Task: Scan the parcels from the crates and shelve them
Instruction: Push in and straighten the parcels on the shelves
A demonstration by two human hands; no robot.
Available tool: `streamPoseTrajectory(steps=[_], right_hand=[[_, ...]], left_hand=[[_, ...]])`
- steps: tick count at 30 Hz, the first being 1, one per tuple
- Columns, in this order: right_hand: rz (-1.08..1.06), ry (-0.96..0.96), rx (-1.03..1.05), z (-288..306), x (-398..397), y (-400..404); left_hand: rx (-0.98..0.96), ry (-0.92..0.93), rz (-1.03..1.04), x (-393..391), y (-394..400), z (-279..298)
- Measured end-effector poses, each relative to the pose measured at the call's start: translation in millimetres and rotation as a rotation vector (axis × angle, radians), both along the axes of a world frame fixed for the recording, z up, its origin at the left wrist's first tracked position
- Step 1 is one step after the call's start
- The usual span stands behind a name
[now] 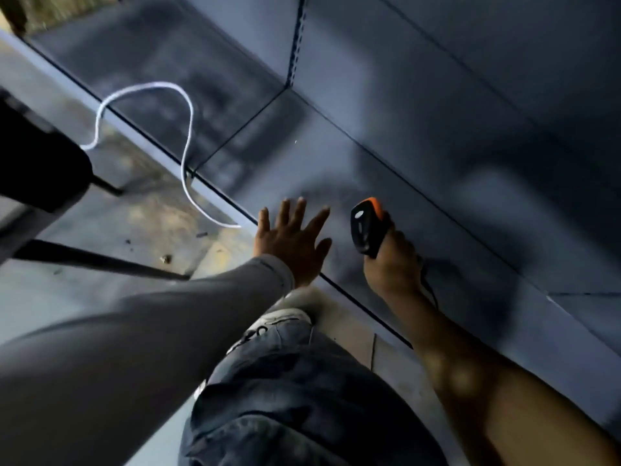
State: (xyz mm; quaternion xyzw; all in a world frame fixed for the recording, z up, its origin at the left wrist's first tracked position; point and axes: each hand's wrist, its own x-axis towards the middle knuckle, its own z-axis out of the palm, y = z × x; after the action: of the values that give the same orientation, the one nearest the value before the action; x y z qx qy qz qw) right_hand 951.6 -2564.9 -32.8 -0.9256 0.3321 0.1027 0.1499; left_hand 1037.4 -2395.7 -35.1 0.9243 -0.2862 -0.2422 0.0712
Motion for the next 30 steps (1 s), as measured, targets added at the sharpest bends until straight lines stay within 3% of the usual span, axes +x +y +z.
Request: streamPoseTrajectory(steps=[18,24,30], right_hand=[[-0.050,0.130,0.023,-96,86,-9],[-0.036,0.150,0.032,-90,84,-5],[0.024,0.097,0.043,-47,70,7]], left_hand=[[0.052,-0.018,0.067,63,-10,-112],[0.038,-0.006,0.087,64,-5,-103],[0.010,-0.014,0.059,59,1,-49]])
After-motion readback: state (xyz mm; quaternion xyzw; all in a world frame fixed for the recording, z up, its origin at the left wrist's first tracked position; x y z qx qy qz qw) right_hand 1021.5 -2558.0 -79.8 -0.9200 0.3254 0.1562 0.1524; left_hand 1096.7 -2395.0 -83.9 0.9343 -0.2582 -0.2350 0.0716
